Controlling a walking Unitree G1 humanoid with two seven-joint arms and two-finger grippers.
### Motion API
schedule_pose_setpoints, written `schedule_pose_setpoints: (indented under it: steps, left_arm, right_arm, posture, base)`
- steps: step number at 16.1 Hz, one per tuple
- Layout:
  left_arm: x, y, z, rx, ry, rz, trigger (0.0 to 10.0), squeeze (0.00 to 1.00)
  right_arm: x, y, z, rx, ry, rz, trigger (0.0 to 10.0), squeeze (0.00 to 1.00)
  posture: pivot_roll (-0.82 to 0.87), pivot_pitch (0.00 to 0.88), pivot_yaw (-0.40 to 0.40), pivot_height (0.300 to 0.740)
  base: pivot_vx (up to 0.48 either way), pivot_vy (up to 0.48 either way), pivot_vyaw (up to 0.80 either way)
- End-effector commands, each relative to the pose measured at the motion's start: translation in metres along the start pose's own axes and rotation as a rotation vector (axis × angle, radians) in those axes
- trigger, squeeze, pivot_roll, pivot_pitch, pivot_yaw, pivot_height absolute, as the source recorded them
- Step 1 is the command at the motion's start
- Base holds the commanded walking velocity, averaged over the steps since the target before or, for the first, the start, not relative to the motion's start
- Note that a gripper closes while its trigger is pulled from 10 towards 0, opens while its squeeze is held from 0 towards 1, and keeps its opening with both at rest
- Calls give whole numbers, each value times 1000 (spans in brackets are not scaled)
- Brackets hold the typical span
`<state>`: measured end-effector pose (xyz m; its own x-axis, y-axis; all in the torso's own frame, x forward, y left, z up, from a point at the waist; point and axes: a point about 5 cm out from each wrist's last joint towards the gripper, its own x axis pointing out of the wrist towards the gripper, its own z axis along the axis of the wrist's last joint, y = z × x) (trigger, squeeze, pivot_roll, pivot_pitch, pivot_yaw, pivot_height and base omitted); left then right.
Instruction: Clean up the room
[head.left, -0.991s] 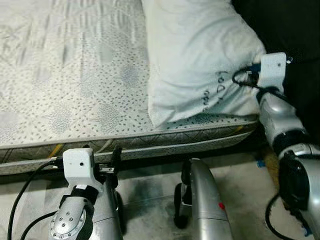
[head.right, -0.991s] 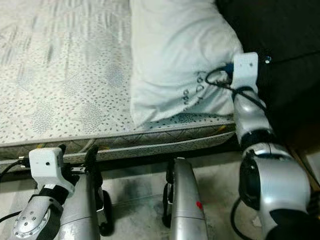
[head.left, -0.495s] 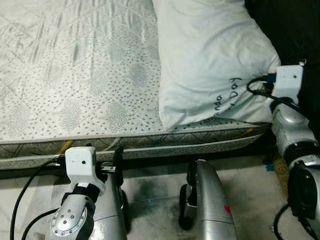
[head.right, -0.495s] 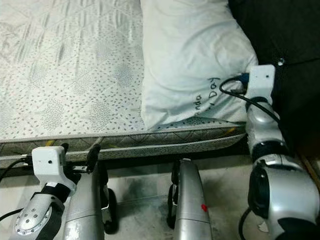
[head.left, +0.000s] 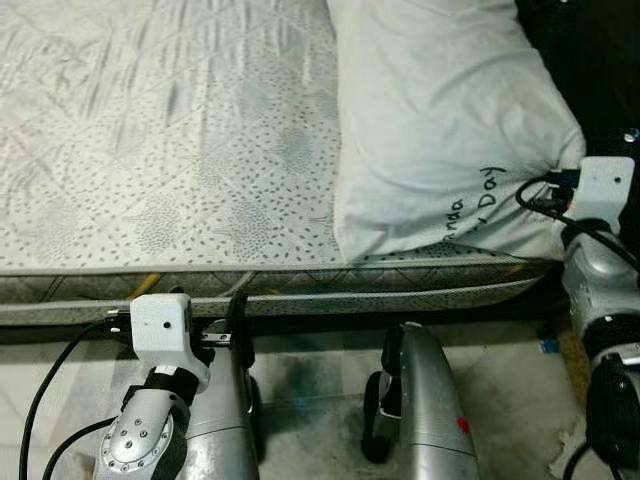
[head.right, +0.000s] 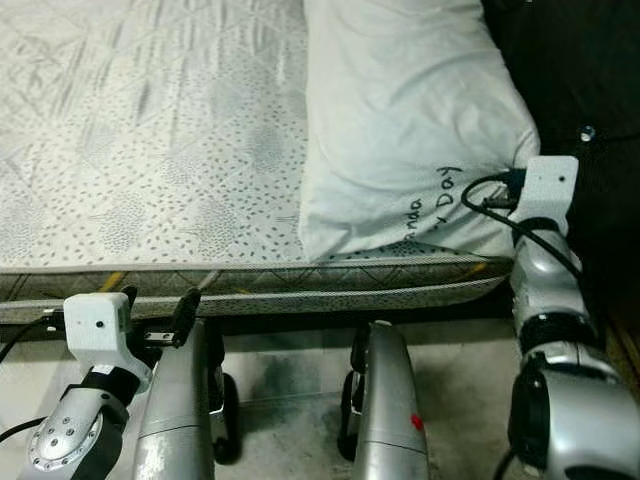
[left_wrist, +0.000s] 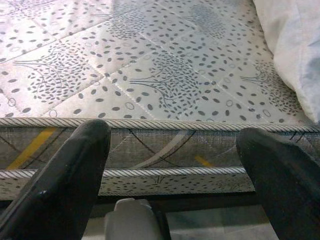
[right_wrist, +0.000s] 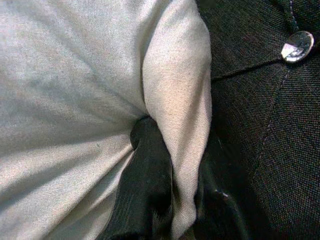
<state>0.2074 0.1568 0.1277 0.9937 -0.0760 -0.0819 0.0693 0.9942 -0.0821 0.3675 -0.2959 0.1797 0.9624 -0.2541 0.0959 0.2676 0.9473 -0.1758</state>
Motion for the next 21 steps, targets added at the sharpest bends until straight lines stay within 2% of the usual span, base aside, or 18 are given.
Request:
schedule_pose_setpoints:
  steps: [1, 5, 10, 14, 16, 17, 18, 19, 20, 21]
  left_arm:
    - [-3, 1, -7, 2, 32, 2, 10000, 0]
    - [-2, 1, -6, 3, 32, -8, 10000, 0]
    - [-1, 0, -7, 0, 35, -16, 10000, 0]
    - [-1, 0, -8, 0, 38, -20, 10000, 0]
    - [0, 0, -8, 1, 37, -22, 10000, 0]
    - [1, 0, -8, 0, 34, -20, 10000, 0]
    - [1, 0, -7, 0, 30, -16, 10000, 0]
    - [2, 0, -7, 1, 26, -12, 10000, 0]
    - [2, 0, -7, -1, 23, -5, 10000, 0]
    - [3, 0, -7, -3, 22, -1, 10000, 0]
  right_arm:
    - [-6, -32, 0, 8, -13, -103, 0, 0]
    - [-18, -37, -10, 10, -14, -108, 0, 0]
    - [-44, -39, -25, 15, 17, -105, 0, 0]
    - [-52, -34, -27, 23, 30, -87, 0, 0]
    - [-50, -23, -25, 34, 48, -59, 0, 0]
    - [-47, -15, -22, 28, 47, -32, 6941, 0]
    - [-44, -6, -19, 30, 44, -5, 10000, 0]
    - [-44, 3, -18, 28, 47, 20, 10000, 0]
    - [-45, 16, -19, 66, 66, 55, 10000, 0]
    - [-47, 30, -27, 46, 119, 111, 10000, 0]
  posture:
    - [-41, 314, -10, 553]
    - [-44, 315, -2, 553]
    - [-56, 317, 0, 553]
    - [-59, 315, 6, 553]
    - [-59, 309, 2, 553]
    - [-58, 307, 0, 553]
    - [-57, 302, -4, 553]
    - [-56, 298, -7, 553]
    - [-55, 294, -10, 553]
    - [-56, 292, -13, 553]
  base:
    - [0, 0, 0]
    - [0, 0, 0]
    - [0, 0, 0]
    - [0, 0, 0]
    - [0, 0, 0]
    - [0, 0, 0]
    - [0, 0, 0]
    - [0, 0, 0]
    - [0, 0, 0]
    - [0, 0, 0]
